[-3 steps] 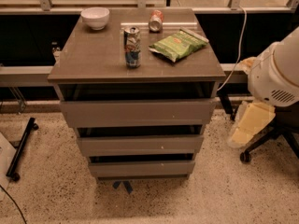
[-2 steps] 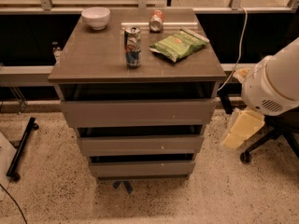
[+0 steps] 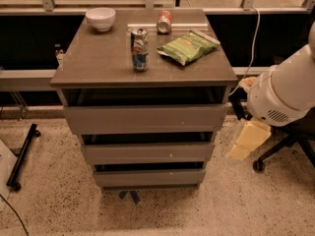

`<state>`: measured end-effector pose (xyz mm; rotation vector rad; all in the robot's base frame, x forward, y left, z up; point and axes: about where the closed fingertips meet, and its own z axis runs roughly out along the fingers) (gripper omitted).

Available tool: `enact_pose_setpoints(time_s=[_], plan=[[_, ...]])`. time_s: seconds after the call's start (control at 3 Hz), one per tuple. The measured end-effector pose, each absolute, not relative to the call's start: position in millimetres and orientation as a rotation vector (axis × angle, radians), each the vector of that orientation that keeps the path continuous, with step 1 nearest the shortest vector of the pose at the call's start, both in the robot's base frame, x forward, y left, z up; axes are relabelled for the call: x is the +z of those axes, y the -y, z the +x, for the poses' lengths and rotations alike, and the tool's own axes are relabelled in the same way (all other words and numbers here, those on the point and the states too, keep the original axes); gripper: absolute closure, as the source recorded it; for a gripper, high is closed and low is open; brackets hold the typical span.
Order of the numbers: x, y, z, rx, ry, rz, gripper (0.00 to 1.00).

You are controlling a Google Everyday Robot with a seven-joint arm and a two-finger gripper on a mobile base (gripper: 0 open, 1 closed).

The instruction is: Open middle drawer

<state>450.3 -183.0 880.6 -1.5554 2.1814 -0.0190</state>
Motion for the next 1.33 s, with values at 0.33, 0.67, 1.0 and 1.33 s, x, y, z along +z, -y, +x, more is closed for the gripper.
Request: enact_pose_setpoints(time_s=[0.33, 0.67, 1.0, 1.33], plan=[[855.9, 167.9, 451.0, -0.032, -2.175, -1.573, 0.00], [815.9, 152.4, 458.0, -0.039, -2.170, -1.577, 0.00], [789.1, 148.3, 465.6, -0.050, -2.178, -1.573, 0.00], [728.9, 151.0, 487.3, -0.012, -2.201, -1.509, 0.00]])
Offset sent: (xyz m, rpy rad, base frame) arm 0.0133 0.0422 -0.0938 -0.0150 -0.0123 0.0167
